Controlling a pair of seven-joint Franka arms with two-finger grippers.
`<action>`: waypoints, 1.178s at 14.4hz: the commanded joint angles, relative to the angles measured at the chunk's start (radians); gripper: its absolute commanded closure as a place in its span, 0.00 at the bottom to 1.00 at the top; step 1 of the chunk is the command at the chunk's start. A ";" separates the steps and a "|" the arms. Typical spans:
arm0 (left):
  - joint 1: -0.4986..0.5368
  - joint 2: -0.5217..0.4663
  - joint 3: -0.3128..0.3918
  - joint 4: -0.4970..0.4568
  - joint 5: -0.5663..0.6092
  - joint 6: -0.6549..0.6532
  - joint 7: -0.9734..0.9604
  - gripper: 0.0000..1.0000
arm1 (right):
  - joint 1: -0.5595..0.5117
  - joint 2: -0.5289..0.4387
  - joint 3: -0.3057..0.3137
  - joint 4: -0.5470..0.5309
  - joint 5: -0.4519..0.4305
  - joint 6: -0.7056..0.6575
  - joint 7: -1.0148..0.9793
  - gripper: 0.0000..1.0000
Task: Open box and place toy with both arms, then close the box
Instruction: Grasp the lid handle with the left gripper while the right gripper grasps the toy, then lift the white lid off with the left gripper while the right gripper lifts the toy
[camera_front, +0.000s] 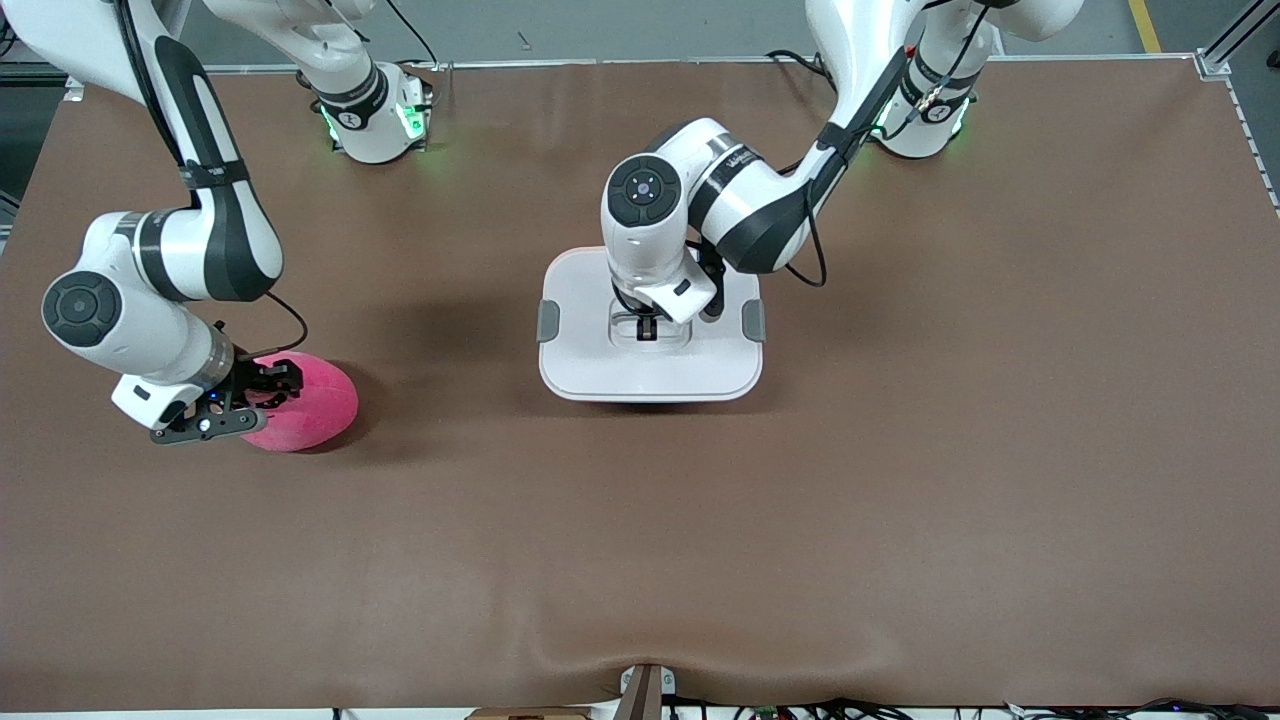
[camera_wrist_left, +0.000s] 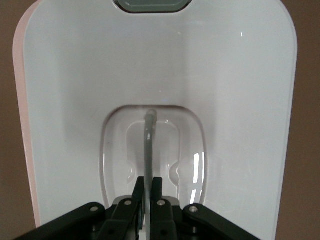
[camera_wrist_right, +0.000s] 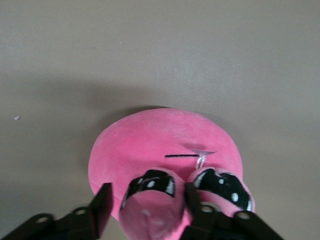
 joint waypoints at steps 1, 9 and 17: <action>-0.002 -0.066 0.008 -0.008 0.005 -0.012 -0.010 1.00 | -0.019 0.020 0.008 0.006 -0.015 -0.004 -0.006 1.00; 0.154 -0.123 0.011 -0.008 0.015 -0.015 0.082 1.00 | -0.013 0.012 0.008 0.050 -0.015 -0.027 -0.146 1.00; 0.395 -0.220 0.002 -0.020 0.011 -0.148 0.332 1.00 | 0.141 0.004 0.014 0.322 -0.013 -0.198 -0.565 1.00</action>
